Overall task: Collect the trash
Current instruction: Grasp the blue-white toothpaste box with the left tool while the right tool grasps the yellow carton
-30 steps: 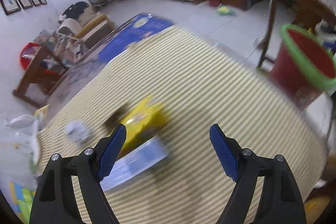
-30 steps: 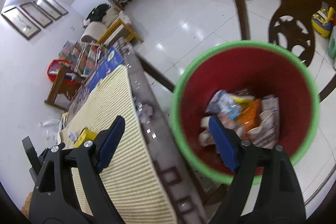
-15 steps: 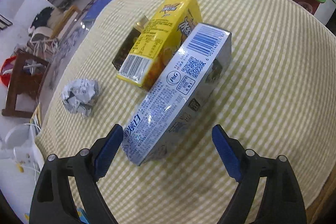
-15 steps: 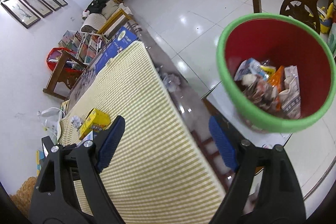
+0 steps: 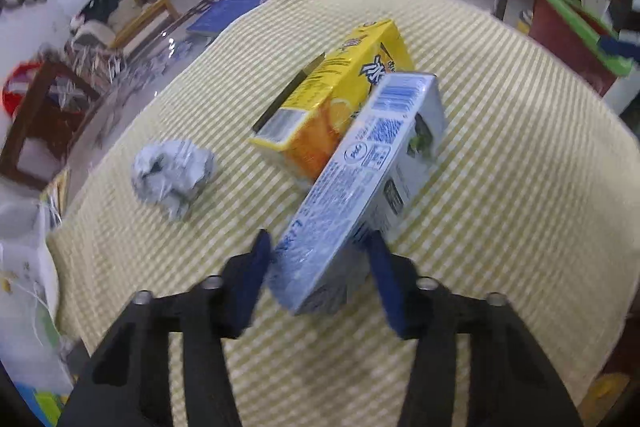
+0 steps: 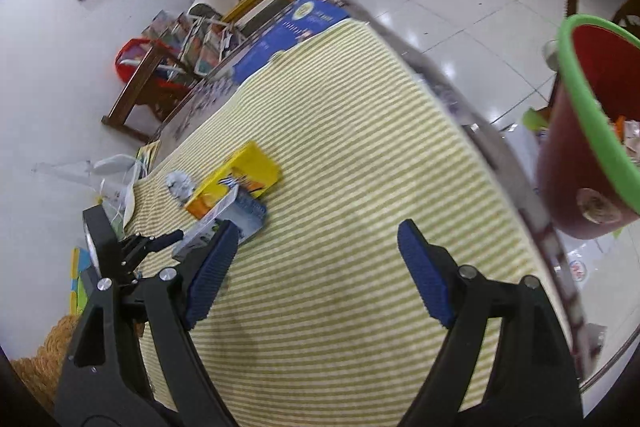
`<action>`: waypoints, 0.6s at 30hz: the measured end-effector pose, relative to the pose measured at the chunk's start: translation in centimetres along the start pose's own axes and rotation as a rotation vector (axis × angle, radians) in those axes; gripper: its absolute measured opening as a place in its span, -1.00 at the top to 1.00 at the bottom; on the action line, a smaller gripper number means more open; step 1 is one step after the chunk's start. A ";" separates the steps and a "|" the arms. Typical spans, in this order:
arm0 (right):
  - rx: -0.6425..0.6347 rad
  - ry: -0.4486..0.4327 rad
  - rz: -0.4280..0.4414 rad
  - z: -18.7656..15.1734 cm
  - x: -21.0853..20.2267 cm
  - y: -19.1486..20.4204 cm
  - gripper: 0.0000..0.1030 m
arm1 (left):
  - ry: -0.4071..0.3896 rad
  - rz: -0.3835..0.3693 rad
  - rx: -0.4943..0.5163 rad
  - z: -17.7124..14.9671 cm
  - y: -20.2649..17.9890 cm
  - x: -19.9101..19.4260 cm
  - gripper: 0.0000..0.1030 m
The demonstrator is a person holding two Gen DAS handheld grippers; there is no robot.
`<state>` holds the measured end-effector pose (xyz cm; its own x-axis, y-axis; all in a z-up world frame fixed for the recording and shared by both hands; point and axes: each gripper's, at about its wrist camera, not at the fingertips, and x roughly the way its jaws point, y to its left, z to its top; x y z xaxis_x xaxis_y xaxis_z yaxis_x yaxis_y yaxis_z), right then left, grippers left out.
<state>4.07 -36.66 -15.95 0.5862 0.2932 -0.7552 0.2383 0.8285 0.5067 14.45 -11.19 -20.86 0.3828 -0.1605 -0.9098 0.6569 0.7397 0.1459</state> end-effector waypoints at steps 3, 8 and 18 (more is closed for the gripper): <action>-0.039 0.023 0.007 0.1 1.8 2.1 -0.56 | -0.004 -0.025 -0.088 -1.2 1.5 -1.1 0.45; -0.166 0.076 0.009 1.3 5.2 5.7 -0.56 | 0.024 -0.083 -0.236 -3.6 4.0 -2.2 0.57; -0.633 0.247 -0.070 6.1 12.5 12.7 -0.66 | -0.018 -0.078 -0.283 -4.9 5.8 -2.1 -0.20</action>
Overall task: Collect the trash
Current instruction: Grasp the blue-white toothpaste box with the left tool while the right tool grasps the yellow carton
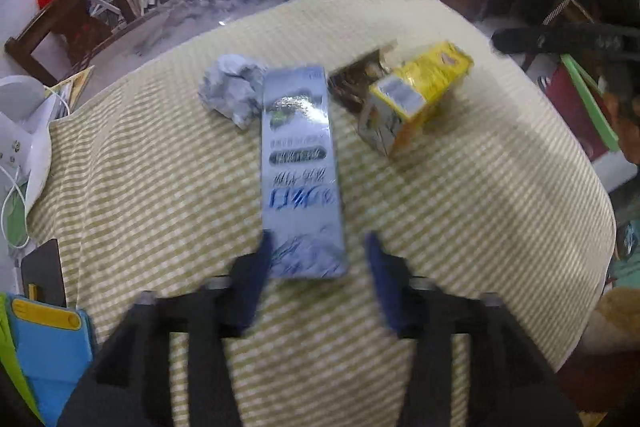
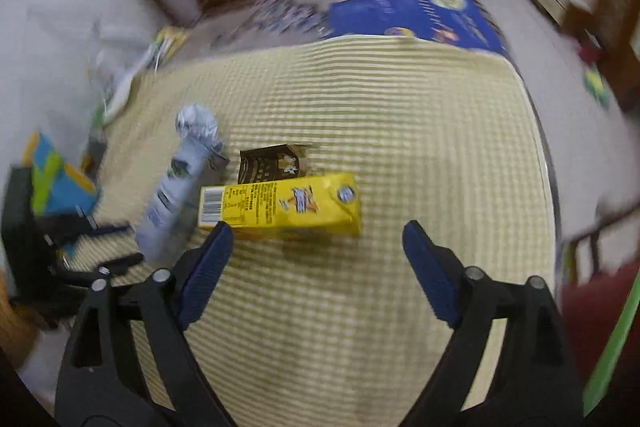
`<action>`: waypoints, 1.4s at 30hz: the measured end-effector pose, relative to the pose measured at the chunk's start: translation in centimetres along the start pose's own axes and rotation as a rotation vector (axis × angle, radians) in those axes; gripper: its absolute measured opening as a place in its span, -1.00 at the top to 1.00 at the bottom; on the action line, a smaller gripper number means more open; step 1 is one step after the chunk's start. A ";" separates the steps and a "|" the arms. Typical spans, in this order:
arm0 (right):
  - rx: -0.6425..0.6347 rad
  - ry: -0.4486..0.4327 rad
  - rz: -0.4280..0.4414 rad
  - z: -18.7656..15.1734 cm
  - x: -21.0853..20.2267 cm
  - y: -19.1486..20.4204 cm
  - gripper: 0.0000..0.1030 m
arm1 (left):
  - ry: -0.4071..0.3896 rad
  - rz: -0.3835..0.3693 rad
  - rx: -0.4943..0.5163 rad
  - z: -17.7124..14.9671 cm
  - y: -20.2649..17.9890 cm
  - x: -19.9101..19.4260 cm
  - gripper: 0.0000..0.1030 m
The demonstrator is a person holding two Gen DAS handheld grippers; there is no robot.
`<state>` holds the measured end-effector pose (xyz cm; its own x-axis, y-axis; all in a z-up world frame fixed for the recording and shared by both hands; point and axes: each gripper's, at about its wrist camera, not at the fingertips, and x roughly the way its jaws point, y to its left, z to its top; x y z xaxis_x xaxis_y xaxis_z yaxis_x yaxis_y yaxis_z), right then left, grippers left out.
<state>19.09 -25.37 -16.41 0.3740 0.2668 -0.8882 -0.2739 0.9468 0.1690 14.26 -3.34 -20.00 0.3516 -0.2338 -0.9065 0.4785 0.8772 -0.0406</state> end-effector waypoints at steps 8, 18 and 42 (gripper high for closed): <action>-0.342 0.205 0.014 2.4 5.1 2.8 -0.68 | -0.018 -0.052 -0.169 1.9 2.0 1.1 -0.44; -0.569 0.284 -0.046 2.8 7.1 4.0 -0.71 | 0.083 -0.010 -0.126 4.0 1.4 6.4 -0.44; -0.593 0.351 -0.029 0.6 9.9 8.1 0.08 | -0.019 0.018 -0.386 0.9 4.3 3.5 0.09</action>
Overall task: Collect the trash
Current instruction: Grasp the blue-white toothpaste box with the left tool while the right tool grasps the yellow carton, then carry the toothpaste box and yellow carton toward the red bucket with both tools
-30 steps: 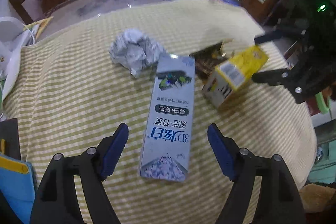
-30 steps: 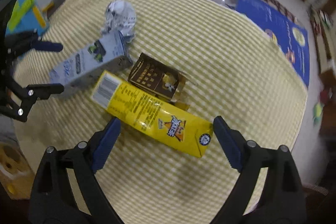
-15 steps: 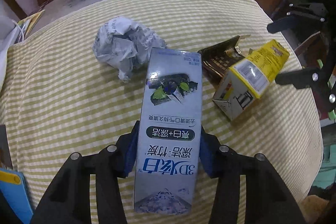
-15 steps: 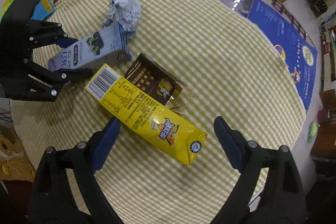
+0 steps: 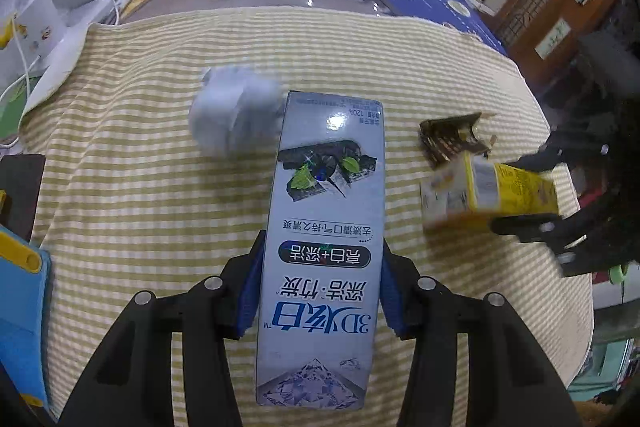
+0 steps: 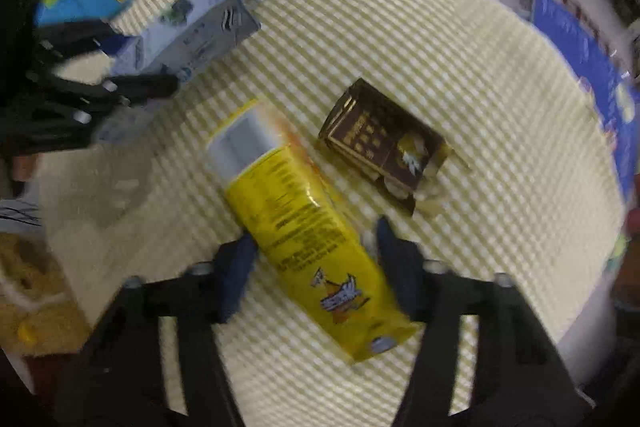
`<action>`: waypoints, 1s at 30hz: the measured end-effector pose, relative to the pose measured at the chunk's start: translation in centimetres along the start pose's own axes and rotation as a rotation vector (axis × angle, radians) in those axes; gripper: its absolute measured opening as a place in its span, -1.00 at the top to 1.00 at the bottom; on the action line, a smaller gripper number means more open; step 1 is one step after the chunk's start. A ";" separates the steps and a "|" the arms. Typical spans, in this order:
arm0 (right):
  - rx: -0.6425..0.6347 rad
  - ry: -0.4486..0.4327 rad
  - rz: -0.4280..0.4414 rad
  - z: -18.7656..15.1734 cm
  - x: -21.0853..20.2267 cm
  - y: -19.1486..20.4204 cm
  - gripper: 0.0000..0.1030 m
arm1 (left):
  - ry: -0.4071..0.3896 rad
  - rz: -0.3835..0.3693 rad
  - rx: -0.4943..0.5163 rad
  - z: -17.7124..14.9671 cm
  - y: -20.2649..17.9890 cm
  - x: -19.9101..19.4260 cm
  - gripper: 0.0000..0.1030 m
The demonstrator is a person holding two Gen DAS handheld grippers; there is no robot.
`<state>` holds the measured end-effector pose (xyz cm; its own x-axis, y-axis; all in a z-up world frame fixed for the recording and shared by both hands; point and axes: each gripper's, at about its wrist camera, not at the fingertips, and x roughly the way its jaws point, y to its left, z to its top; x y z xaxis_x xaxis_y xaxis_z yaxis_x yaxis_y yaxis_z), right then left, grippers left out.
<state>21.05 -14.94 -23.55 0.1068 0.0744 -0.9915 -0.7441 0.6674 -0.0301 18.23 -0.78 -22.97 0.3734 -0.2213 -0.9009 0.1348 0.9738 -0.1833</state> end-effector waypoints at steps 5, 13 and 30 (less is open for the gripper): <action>0.117 -0.090 0.038 -0.9 -1.0 0.5 0.21 | -0.055 0.006 0.019 -0.1 0.0 -1.9 0.09; 0.625 -0.443 0.162 -8.9 -8.7 0.1 0.21 | -0.106 -0.012 -0.005 -0.5 -1.3 -3.8 0.09; 0.969 -0.713 0.040 -20.8 -15.7 2.1 0.21 | -0.235 -0.029 0.131 -2.7 -10.0 -10.2 0.09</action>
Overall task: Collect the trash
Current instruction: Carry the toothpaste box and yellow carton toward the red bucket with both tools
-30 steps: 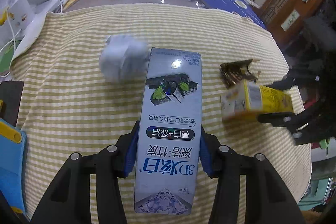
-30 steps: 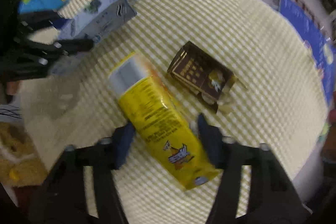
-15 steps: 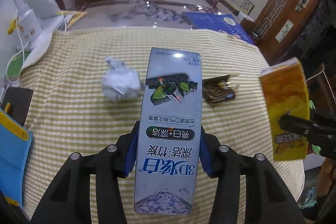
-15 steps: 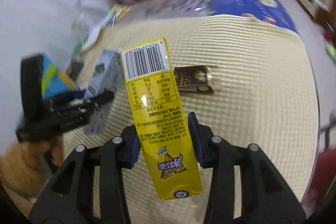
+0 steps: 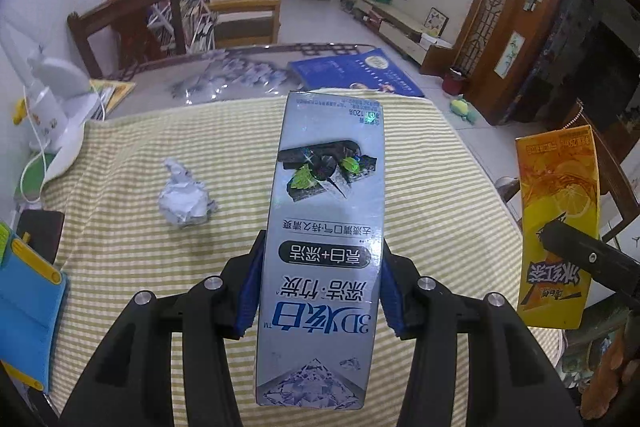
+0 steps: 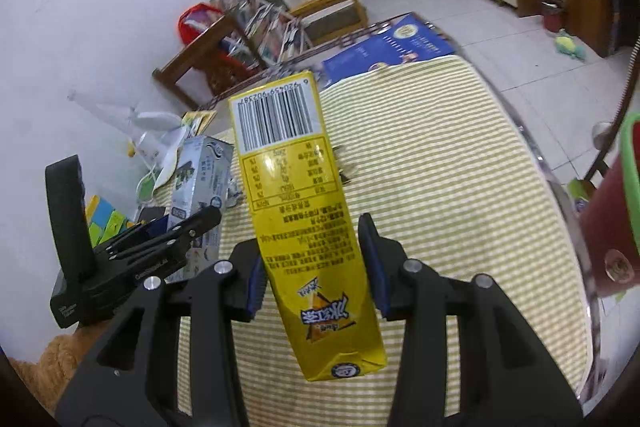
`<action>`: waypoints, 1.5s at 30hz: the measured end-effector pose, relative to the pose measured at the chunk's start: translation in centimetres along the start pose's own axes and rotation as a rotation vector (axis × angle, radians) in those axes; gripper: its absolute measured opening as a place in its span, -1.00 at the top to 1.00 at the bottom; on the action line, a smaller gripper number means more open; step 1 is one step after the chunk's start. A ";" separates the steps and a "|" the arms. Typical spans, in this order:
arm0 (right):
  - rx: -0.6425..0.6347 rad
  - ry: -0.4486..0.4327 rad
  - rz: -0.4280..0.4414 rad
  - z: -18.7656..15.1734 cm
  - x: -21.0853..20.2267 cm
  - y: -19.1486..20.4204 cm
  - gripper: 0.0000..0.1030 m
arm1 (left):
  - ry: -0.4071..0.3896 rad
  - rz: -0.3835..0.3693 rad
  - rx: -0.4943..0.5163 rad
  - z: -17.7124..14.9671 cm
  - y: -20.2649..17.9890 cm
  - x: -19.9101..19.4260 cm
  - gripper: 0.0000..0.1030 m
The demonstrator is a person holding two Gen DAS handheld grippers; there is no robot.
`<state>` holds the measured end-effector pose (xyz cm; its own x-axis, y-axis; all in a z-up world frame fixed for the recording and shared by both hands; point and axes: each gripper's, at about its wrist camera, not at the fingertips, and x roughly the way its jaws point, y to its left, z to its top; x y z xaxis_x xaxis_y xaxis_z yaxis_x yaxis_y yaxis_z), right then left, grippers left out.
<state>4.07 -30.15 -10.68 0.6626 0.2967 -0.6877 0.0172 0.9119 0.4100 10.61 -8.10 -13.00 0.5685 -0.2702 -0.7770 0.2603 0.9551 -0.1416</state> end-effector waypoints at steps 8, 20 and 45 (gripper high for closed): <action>-0.012 -0.076 -0.040 -0.3 -3.1 -1.9 0.21 | -0.014 0.002 0.037 0.5 -3.1 -1.0 0.09; -0.011 -0.124 -0.053 1.5 -5.0 -5.7 0.21 | -0.040 -0.012 0.063 2.0 -8.2 -0.8 0.09; 0.015 -0.132 -0.021 4.0 -7.3 -14.0 0.21 | -0.049 0.014 0.081 3.9 -17.3 1.1 0.09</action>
<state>2.02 -46.20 -9.00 0.7549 0.2370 -0.6116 0.0424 0.9128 0.4061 9.79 -25.39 -9.06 0.6097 -0.2648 -0.7470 0.3137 0.9462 -0.0794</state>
